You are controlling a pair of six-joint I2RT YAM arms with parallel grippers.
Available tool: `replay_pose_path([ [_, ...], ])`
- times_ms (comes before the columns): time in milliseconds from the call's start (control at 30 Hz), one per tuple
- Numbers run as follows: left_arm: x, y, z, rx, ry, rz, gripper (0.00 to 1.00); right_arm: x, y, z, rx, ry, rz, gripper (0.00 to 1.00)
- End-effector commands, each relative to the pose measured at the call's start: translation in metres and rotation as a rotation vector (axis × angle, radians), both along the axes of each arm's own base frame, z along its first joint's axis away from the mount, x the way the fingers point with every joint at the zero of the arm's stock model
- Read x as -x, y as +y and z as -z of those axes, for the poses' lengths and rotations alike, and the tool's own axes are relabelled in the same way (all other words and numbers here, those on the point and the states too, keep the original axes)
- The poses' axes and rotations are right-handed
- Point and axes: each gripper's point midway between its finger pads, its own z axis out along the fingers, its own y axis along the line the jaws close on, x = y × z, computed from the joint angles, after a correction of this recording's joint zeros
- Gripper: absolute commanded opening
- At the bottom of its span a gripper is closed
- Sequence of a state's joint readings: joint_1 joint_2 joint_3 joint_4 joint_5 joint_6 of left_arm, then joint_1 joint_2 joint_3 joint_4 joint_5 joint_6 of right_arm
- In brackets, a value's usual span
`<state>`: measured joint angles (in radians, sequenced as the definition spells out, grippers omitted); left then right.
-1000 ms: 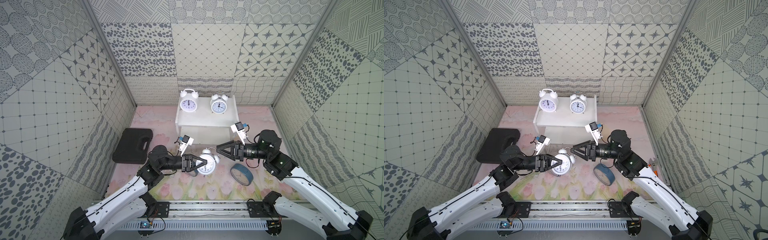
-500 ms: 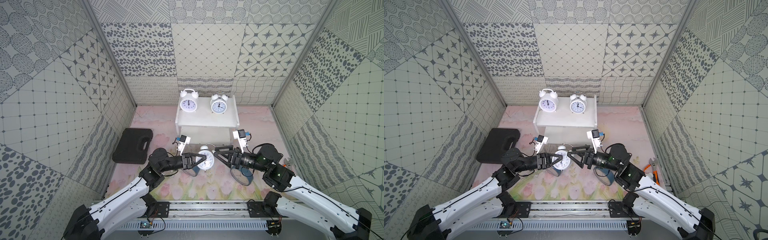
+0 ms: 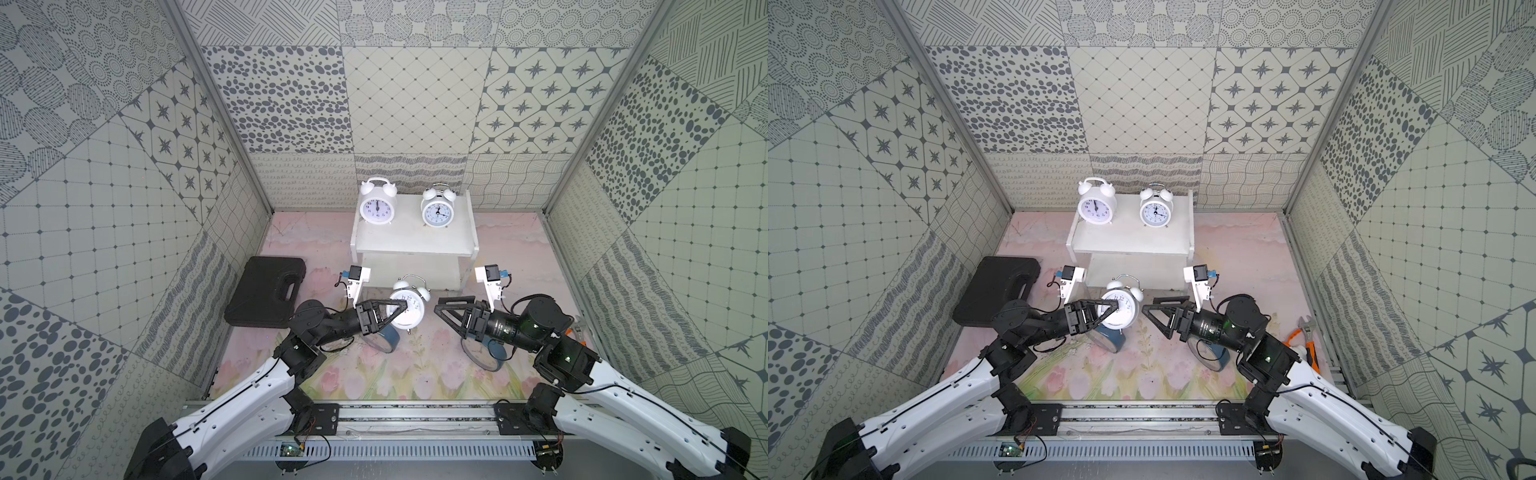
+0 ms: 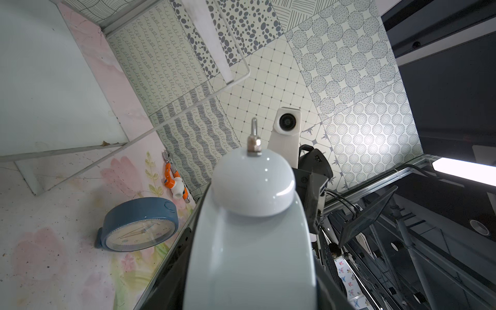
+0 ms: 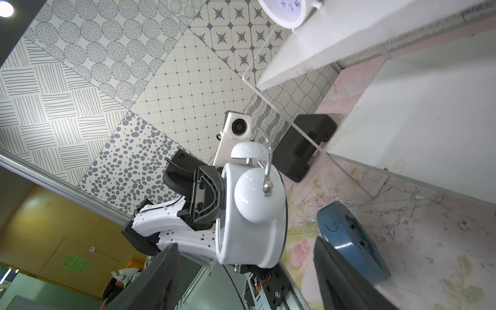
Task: Place the alarm clocks on the shelf by style
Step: Place the alarm on the shelf.
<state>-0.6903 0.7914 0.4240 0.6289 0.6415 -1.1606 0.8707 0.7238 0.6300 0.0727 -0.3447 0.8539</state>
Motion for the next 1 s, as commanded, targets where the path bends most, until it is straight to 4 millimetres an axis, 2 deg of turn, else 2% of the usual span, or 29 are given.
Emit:
replay_pose_path([
  [0,0.003,0.007,-0.038,0.116,-0.129,-0.024,0.42,0.008,0.01,-0.014,-0.026,-0.044,-0.048,0.81],
  [333,0.003,0.006,-0.041,0.128,-0.125,-0.006,0.42,0.008,0.026,-0.012,-0.052,-0.031,-0.08,0.78],
  [533,0.003,0.003,-0.039,0.13,-0.115,0.009,0.42,0.007,0.028,-0.017,-0.068,-0.035,-0.087,0.69],
  [867,0.003,0.001,-0.036,0.121,-0.109,0.021,0.42,0.008,0.028,-0.015,-0.074,-0.027,-0.088,0.46],
  [967,0.004,0.0,-0.033,0.114,-0.104,0.027,0.48,0.01,0.029,-0.016,-0.072,-0.036,-0.101,0.42],
])
